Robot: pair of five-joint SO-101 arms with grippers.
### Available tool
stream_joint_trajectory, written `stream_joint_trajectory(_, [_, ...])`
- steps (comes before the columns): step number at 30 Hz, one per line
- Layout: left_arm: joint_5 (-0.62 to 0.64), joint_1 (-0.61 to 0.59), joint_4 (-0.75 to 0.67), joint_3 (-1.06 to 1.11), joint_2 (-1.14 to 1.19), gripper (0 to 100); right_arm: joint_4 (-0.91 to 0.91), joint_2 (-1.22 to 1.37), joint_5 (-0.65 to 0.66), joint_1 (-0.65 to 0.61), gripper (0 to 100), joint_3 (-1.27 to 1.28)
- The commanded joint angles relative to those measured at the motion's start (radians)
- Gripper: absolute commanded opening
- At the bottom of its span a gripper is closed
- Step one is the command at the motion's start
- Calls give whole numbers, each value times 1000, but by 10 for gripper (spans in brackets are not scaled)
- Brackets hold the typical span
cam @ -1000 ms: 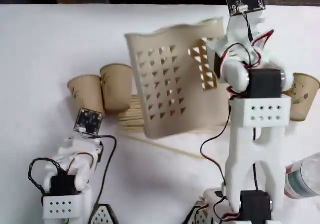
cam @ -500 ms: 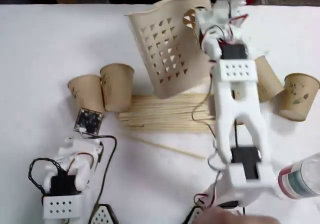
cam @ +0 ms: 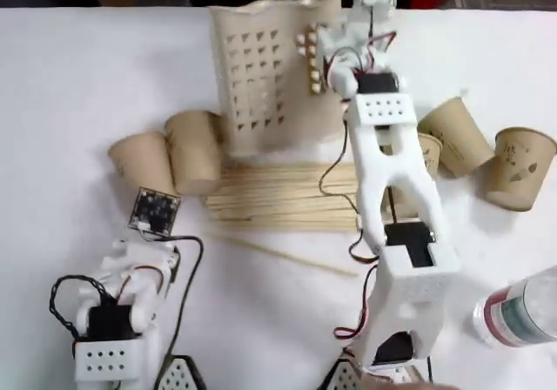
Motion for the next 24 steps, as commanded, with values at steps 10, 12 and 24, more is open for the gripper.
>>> stream_joint_trajectory(10, [11, 12, 3, 0, -7, 136, -453, -642, 169, 38, 16, 921])
stream_joint_trajectory(12, [11, 10, 3, 0, -7, 136, -452, -771, 206, 33, 18, 1042])
stream_joint_trajectory(24, [11, 10, 3, 0, -7, 136, 47, -1106, 407, 7, 249, 1096])
